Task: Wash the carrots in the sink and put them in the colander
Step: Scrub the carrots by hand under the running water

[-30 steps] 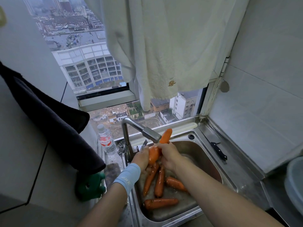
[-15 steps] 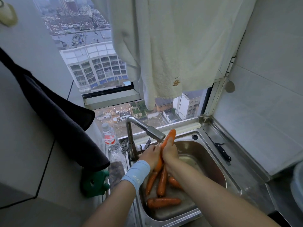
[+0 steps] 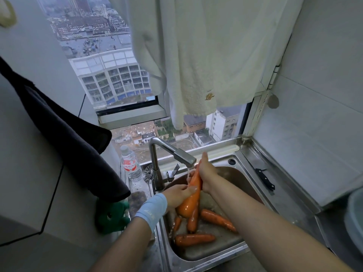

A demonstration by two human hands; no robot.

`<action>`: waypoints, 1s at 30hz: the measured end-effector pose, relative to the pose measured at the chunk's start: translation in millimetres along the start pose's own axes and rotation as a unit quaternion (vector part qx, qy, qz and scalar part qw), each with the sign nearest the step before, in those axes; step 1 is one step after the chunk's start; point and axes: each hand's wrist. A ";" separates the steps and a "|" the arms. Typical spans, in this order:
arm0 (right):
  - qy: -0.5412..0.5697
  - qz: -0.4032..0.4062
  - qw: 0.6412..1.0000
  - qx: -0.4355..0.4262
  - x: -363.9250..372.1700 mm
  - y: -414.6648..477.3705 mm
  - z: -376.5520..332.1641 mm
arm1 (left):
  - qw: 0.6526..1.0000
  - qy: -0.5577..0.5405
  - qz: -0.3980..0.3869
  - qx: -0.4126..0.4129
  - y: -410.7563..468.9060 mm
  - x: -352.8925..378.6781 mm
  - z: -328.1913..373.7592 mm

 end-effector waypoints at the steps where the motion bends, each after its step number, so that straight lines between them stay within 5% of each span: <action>1: -0.006 -0.002 1.000 0.005 0.5 -1.5 -2.9 | 1.000 0.025 -0.011 0.005 -1.8 -0.3 1.5; 9: -0.141 0.046 0.982 -0.120 12.5 2.9 -10.0 | 0.999 0.049 0.003 -0.008 1.6 1.3 -10.6; 11: -0.255 0.060 0.940 -0.220 7.2 -3.6 -8.9 | 0.998 0.065 0.014 -0.009 3.1 2.9 -15.0; 14: -0.415 0.069 0.824 -0.379 -1.6 -19.1 -10.2 | 0.999 0.046 0.024 -0.012 4.7 5.6 -20.0; 19: -0.484 0.066 0.732 -0.475 -13.0 -19.8 -7.7 | 0.992 -0.073 0.044 -0.090 1.8 7.2 -21.0; 22: -0.452 -0.027 0.784 -0.424 -7.1 -15.3 2.2 | 0.976 -0.184 0.052 -0.103 4.7 5.8 -22.8; 26: -0.303 -0.081 0.923 -0.222 1.2 -6.9 13.7 | 0.971 -0.231 0.010 -0.065 5.4 6.2 -15.6; 30: -0.240 -0.024 0.960 -0.139 2.7 10.3 9.8 | 0.984 -0.170 -0.044 -0.027 5.5 1.1 -10.9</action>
Point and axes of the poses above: each hand's wrist, its own y-axis towards the middle knuckle, its own x-axis out of the palm, z = x × y, and after that the axes turned 11 degrees about z, right-handed
